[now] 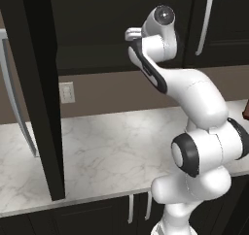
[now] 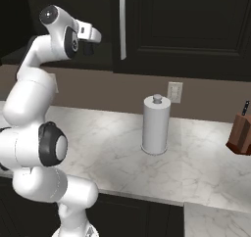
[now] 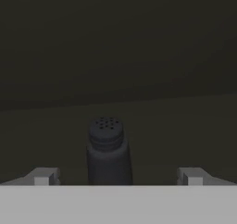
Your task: The dining table condiment station is running low on shaker. Refill the condiment station by opening the cabinet and taking the shaker from the cabinet and placing it on the dining table.
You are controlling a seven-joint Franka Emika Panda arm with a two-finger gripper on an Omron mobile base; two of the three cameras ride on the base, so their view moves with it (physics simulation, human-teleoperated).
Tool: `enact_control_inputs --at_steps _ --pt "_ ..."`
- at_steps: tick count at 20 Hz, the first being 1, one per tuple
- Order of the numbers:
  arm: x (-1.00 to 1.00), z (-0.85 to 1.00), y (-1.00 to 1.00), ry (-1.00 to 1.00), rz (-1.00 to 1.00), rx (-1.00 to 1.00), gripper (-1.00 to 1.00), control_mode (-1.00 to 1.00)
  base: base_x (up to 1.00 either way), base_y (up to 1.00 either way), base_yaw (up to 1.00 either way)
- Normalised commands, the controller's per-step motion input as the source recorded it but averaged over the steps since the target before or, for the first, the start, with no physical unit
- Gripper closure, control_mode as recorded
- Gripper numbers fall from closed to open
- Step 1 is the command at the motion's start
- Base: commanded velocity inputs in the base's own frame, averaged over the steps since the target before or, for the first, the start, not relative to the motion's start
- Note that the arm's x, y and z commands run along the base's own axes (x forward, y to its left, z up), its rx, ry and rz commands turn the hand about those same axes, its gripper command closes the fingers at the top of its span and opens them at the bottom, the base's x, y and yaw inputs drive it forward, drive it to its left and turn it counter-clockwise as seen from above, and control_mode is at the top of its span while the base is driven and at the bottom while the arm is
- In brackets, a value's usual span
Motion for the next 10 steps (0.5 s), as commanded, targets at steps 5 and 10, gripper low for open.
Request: enact_control_inputs --at_steps 5,10 --pt "0.22 0.00 0.00 0.00 0.00 0.00 -1.00 -1.00 0.00 0.00 0.00" --pt "0.20 0.00 0.00 0.00 0.00 0.00 -1.00 -1.00 0.00 0.00 0.00"
